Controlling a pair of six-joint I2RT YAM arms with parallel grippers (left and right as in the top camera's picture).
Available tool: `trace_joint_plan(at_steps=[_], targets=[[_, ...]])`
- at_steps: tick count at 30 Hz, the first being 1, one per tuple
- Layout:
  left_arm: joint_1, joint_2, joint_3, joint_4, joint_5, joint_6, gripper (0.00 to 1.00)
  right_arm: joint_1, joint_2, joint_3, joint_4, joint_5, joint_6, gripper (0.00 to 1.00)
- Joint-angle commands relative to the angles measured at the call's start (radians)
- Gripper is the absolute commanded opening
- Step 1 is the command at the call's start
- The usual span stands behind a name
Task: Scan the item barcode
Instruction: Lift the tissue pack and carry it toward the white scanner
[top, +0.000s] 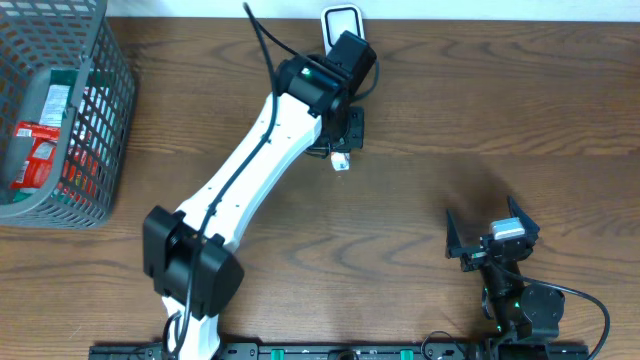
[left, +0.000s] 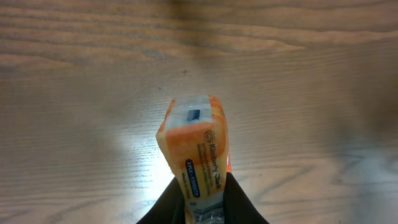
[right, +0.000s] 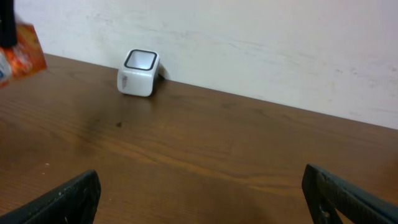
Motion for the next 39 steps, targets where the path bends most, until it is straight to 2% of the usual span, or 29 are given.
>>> trace_joint_plan(at_steps=[1, 11, 26, 39], targets=[[0.021, 0.021, -0.002, 0.010, -0.005, 0.006, 0.15, 0.003, -0.002, -0.002, -0.003, -0.005, -0.011, 0.99], [0.088, 0.024, -0.002, 0.079, -0.016, 0.006, 0.15, 0.003, -0.001, -0.002, -0.003, -0.005, -0.011, 0.99], [0.130, 0.026, -0.027, 0.082, -0.016, 0.013, 0.15, 0.003, 0.000, -0.001, -0.003, -0.005, -0.011, 0.99], [0.056, 0.026, -0.255, 0.256, 0.038, 0.005, 0.15, 0.003, 0.000, -0.001, -0.003, -0.005, -0.011, 0.99]])
